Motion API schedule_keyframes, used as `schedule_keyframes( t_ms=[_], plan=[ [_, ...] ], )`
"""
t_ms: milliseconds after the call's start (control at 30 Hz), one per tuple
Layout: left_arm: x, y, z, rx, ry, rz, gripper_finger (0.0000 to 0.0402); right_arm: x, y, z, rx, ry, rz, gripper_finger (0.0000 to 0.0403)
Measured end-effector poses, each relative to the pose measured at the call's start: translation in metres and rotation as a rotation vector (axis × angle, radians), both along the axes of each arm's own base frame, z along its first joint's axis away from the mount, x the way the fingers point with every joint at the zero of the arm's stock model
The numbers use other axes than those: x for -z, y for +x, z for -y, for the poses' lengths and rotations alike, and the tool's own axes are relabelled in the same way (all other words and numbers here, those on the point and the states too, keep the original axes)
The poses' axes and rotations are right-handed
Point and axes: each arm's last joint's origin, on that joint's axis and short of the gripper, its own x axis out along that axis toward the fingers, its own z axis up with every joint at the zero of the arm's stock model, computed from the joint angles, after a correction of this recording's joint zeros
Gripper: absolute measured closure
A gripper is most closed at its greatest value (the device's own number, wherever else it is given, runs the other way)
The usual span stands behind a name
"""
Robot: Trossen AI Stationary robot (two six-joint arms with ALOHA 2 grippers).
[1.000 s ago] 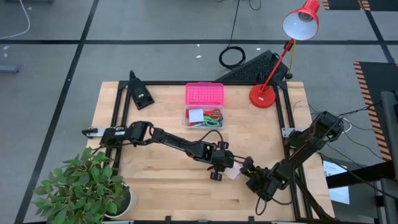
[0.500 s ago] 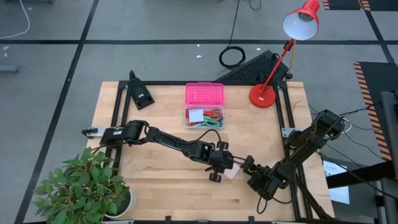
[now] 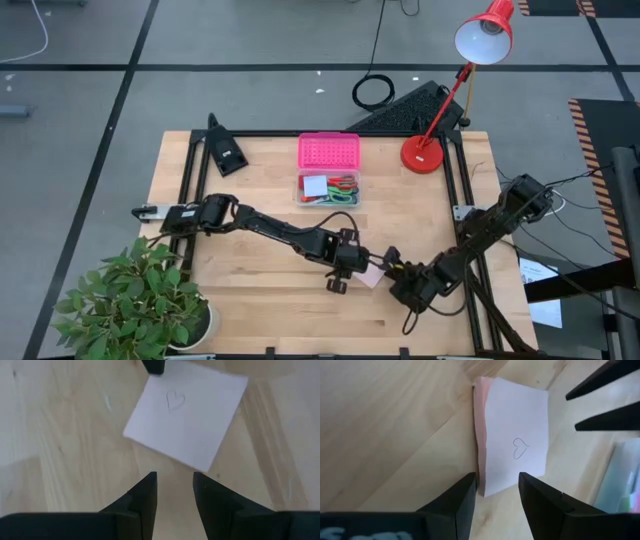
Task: Pack school essentials
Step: Put the pink sticky notes into the supply box
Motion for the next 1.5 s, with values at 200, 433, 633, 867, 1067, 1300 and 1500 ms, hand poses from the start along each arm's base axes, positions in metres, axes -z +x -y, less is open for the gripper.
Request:
schedule_keyframes(
  t_ms=[200, 433, 633, 867, 1067, 1300, 1500],
  plan=[
    [0.001, -0.001, -0.004, -0.033, -0.014, -0.023, 0.027, 0.0, 0.003, 0.003, 0.007, 0.015, -0.006, 0.0255],
    [0.001, -0.001, -0.005, -0.048, -0.024, -0.025, 0.027, 0.002, 0.004, 0.004, -0.019, 0.027, 0.005, 0.0257],
    [0.002, -0.001, -0.005, -0.048, -0.025, -0.027, 0.027, 0.003, 0.003, 0.003, -0.024, 0.036, -0.005, 0.0291],
    [0.002, -0.001, -0.005, -0.048, -0.026, -0.026, 0.0271, 0.004, 0.003, 0.003, -0.031, 0.045, -0.016, 0.0358],
    [0.001, -0.001, -0.005, -0.047, -0.026, -0.025, 0.0271, 0.004, 0.004, 0.003, -0.033, 0.046, -0.01, 0.0391],
    [0.001, -0.005, -0.002, -0.032, -0.013, -0.056, 0.0271, 0.0, 0.004, 0.003, -0.042, 0.027, 0.01, 0.0393],
    [-0.028, -0.012, 0.011, -0.041, 0.029, 0.026, 0.027, -0.016, 0.002, 0.005, -0.026, 0.074, 0.066, 0.0393]
  ],
)
